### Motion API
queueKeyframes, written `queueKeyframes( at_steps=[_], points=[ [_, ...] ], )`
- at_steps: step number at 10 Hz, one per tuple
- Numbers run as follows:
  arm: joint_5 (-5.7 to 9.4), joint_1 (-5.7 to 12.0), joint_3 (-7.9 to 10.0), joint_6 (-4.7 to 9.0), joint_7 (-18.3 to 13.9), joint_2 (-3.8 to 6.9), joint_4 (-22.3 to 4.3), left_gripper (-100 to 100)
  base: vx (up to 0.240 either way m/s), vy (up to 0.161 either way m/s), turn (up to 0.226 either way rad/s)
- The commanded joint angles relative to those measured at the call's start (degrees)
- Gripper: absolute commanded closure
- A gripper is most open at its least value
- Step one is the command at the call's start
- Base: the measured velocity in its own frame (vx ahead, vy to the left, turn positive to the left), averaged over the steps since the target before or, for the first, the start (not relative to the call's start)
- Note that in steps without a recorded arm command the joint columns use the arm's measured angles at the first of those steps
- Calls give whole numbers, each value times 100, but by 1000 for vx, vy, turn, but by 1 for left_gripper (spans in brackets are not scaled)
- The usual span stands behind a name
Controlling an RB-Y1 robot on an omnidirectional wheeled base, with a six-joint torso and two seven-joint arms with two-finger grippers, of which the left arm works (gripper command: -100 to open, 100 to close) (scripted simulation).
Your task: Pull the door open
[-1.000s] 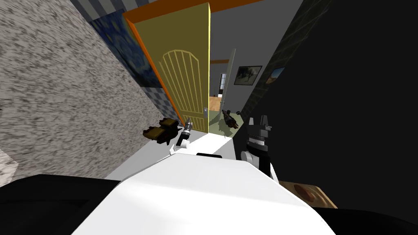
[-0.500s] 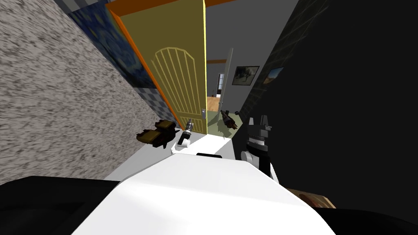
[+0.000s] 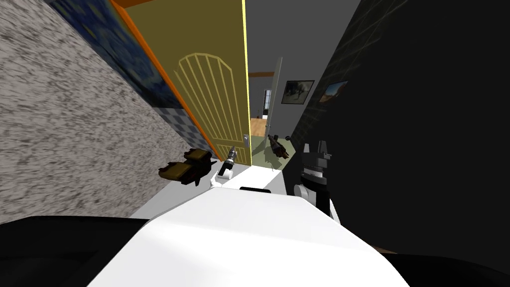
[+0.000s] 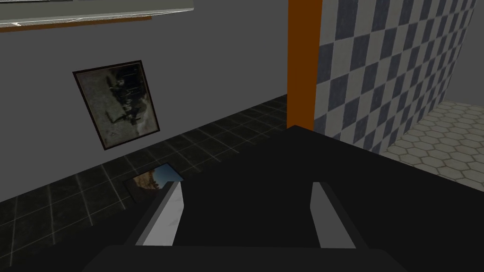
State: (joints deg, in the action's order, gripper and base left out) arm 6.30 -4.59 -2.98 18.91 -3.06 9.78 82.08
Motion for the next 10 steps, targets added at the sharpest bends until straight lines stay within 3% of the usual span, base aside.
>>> queueKeyframes(
  at_steps=[1,7,9,10],
  points=[
    [3,117,-30,-30,-43,29,-227,-100,120,-1,-82],
    [12,443,-108,-139,-154,103,-825,-100,140,0,-56],
    [13,440,-111,-166,-156,109,-805,-100,84,6,-23],
    [81,454,0,-103,-265,274,-937,-100,137,-44,-223]
  ],
)
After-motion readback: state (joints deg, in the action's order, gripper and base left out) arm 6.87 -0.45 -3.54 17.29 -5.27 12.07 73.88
